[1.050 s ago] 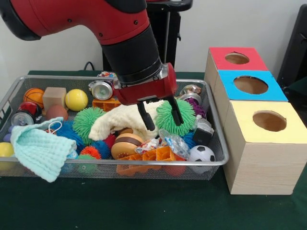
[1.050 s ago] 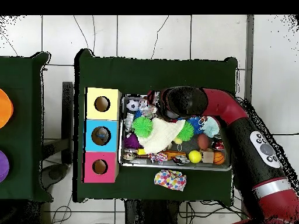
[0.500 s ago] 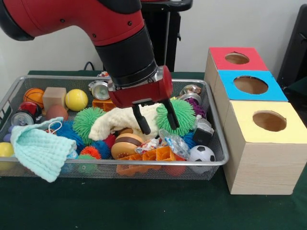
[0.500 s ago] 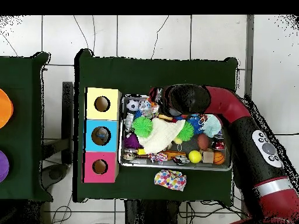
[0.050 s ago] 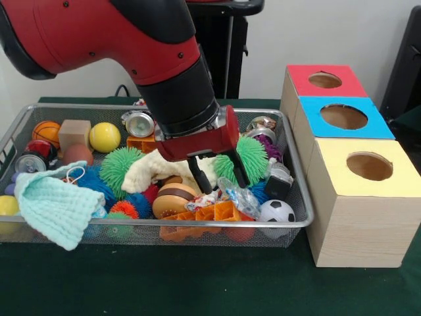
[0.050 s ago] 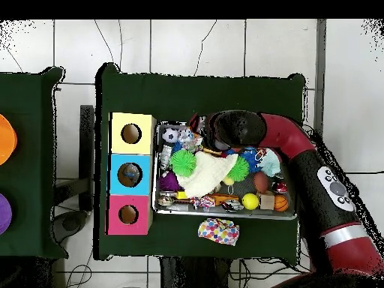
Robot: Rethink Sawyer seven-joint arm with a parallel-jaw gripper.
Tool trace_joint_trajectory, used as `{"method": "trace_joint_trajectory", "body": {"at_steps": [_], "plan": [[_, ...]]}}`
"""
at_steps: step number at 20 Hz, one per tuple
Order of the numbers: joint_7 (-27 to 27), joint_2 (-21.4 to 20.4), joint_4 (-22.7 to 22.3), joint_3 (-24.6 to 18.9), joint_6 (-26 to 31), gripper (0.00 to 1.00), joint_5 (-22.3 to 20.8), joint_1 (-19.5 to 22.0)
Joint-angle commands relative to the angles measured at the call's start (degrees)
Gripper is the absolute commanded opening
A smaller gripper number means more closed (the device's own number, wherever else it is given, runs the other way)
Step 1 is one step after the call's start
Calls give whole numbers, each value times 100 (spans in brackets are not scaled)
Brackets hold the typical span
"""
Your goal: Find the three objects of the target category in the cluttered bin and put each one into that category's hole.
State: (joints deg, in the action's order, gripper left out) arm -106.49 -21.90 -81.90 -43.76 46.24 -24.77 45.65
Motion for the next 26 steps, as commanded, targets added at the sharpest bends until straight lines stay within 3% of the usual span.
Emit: {"method": "trace_joint_trajectory", "body": {"at_steps": [1, 23, 24, 26], "plan": [[1176, 578, 343, 165, -161, 100, -426, 1], [1117, 902, 435, 41, -283, 100, -568, 69], [1107, 904, 431, 40, -281, 0, -562, 76], [1106, 894, 409, 37, -306, 0, -574, 85]]}}
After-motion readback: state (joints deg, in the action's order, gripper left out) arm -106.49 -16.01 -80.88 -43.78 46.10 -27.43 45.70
